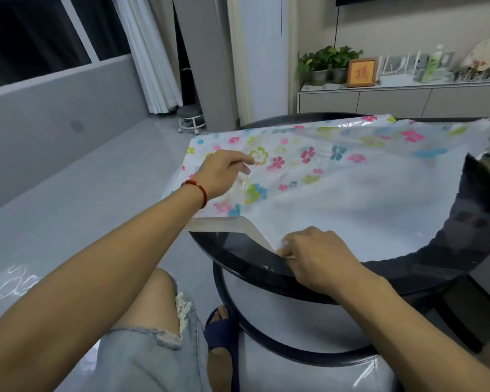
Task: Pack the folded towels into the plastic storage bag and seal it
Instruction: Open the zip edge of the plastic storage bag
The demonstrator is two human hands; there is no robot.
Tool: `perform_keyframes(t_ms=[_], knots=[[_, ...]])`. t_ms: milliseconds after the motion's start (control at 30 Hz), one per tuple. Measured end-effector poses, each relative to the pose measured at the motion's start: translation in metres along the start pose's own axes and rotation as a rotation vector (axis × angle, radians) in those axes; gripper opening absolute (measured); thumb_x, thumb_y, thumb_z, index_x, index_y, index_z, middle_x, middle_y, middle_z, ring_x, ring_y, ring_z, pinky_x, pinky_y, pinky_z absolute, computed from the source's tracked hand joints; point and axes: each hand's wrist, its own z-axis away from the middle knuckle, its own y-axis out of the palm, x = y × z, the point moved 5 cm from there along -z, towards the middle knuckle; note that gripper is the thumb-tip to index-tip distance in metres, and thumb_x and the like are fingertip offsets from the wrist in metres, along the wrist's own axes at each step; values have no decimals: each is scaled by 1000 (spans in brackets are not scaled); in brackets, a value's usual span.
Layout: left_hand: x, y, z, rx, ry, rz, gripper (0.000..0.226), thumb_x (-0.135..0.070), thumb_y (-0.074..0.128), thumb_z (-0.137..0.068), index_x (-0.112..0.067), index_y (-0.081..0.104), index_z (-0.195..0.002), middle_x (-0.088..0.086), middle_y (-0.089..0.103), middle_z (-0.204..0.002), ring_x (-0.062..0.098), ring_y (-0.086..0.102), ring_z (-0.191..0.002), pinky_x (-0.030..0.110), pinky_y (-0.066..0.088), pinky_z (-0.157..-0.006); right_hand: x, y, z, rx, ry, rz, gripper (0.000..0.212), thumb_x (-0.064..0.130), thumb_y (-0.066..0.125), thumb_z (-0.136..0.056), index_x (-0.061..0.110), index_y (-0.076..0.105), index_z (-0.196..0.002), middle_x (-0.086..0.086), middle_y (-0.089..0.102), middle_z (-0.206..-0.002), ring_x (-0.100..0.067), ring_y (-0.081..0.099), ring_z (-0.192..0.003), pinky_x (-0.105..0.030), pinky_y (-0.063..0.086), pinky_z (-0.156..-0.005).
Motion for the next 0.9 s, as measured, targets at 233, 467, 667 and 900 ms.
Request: perform_keyframes(t_ms=[233,467,667,900], knots=[[-13,17,60,320,276,-184,53,-13,58,-91,-36,50,-139,-7,49,-144,10,46,-128,18,36,-103,43,-6,-40,-218,-105,-92,51,17,45,-101,41,52,-145,-2,75,-109,-33,66,-99,-39,39,-65],[20,1,79,148,240,-543,44,-13,44,-98,-35,57,-134,1,64,-133,28,59,-117,40,47,-98,47,-12,-40,-235,-221,-113,33,23,49,-96,30,71,-120,3,71,-116,-30,63,-110,-41,51,-76],[31,-43,23,-80,-27,-149,43,-4,38,-100,-26,67,-122,7,68,-123,23,69,-99,29,61,-74,41,5,-20,28,-232,27,21,15,47,-91,18,67,-91,4,63,-107,-29,54,-109,-35,37,-74],[8,-23,62,244,156,-127,52,-16,57,-93,-43,50,-138,-12,59,-136,5,54,-120,19,50,-96,75,-2,-45,-203,-197,-107,56,27,50,-102,37,35,-155,-3,71,-113,-37,65,-99,-40,42,-64]])
